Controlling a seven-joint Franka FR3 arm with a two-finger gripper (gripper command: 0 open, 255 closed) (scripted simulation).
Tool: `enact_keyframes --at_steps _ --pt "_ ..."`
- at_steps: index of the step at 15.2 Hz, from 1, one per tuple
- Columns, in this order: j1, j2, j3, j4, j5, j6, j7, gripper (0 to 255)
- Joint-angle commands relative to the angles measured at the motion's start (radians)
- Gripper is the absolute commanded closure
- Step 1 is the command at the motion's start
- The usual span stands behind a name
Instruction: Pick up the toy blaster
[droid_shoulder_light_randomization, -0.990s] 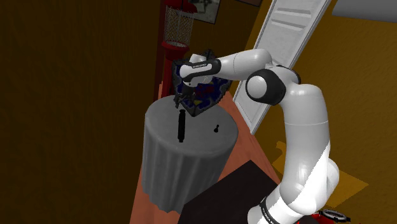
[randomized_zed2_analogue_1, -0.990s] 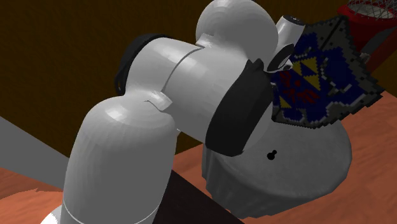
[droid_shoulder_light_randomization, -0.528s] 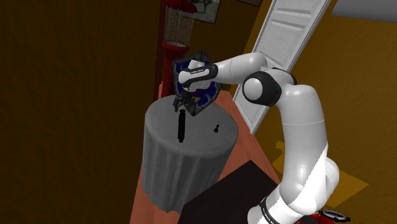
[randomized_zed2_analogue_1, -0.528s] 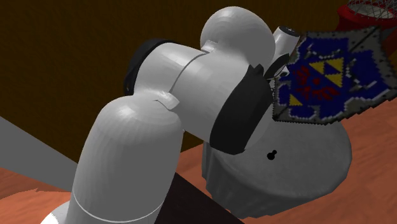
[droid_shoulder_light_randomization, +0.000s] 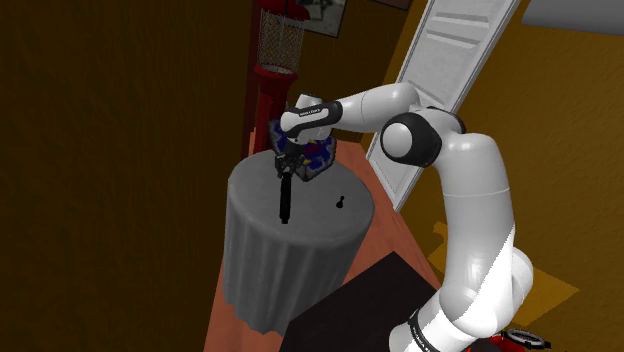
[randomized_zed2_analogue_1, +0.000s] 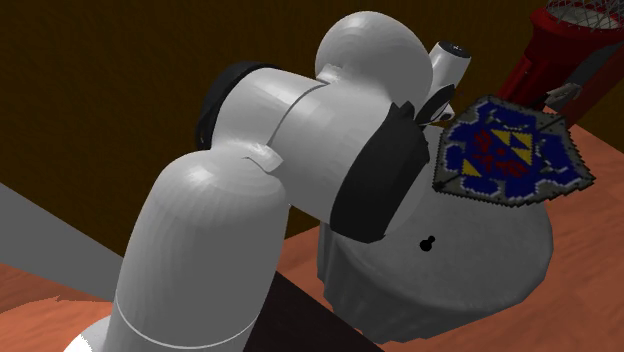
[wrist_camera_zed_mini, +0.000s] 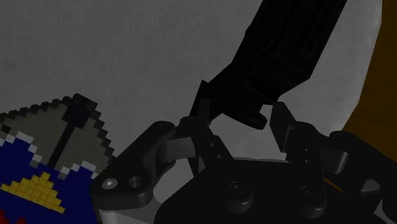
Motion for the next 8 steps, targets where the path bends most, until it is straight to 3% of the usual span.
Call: enact_keyframes --at_steps 1,8 --pt "0.0 0.001 0.0 -0.001 0.0 0.0 0.0 255" --pt "0.001 -0.043 -0.003 0.011 -0.005 -0.055 0.009 255"
